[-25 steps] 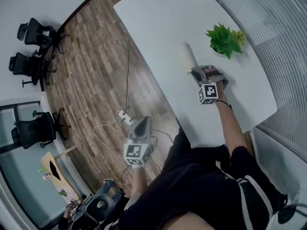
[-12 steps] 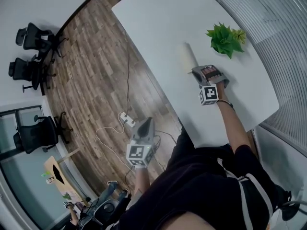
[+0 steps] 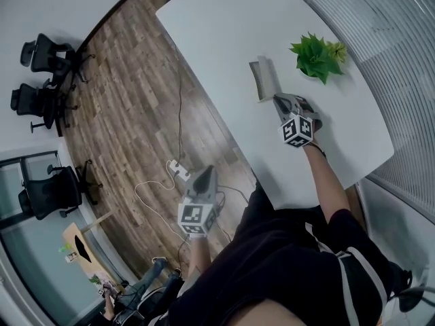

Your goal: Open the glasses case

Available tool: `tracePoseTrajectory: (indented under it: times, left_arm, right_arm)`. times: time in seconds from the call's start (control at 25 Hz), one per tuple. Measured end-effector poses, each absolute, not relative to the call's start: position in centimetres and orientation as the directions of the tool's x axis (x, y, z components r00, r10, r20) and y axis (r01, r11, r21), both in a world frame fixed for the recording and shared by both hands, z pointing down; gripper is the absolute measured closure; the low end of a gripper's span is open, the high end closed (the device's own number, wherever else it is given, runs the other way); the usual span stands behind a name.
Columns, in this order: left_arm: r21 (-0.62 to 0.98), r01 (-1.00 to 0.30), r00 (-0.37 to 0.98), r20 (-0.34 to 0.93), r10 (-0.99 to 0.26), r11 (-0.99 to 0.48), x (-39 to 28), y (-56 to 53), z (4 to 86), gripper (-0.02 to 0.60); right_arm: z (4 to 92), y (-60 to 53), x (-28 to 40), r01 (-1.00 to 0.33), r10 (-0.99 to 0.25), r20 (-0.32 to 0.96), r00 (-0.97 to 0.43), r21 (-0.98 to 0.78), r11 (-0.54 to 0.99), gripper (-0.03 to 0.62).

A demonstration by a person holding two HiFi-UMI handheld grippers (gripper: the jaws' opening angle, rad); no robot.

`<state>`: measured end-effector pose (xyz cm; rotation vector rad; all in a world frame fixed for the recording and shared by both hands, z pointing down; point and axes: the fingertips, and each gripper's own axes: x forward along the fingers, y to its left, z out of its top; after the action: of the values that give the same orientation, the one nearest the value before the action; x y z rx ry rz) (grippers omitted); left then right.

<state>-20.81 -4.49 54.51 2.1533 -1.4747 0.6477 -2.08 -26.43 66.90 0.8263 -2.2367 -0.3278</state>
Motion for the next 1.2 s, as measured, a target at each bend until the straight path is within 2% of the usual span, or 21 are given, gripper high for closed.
tracePoseTrajectory:
  times: [0.2, 0.4, 0.68, 0.84, 1.2]
  left_arm:
    - [0.087, -0.932, 0.333, 0.589, -0.737, -0.351, -20.2, -5.3, 54.5, 0.583]
    - [0.089, -0.931, 0.334, 0.599, -0.728, -0.354, -19.9, -5.4, 54.5, 0.581]
    - [0.072, -0.926, 0.34, 0.587, -0.734, -0.371, -19.5, -5.6, 54.4, 0.581]
    - [0.077, -0.927, 0.339, 0.595, -0.729, -0.368, -19.5, -5.5, 54.5, 0.581]
    - [0.064, -0.929, 0.333, 0.578, -0.745, -0.365, -19.6, -5.5, 54.1, 0.581]
  right_arm:
    - [67.1, -27.9, 0.2, -0.694, -0.679, 0.521, -0.518, 0.207, 0.689, 0.571]
    - [67.6, -29.0, 2.2, -0.827, -0.707, 0.472, -0.526, -0.09, 0.555, 0.571]
    - [66.8, -30.3, 4.5, -0.858, -0.759, 0.408, -0.508, -0.314, 0.405, 0.572]
    - [66.5, -30.9, 5.8, -0.814, -0.792, 0.364, -0.49, -0.516, 0.267, 0.579]
    - [65.7, -30.9, 6.3, -0.818, -0.801, 0.357, -0.481, -0.512, 0.263, 0.579]
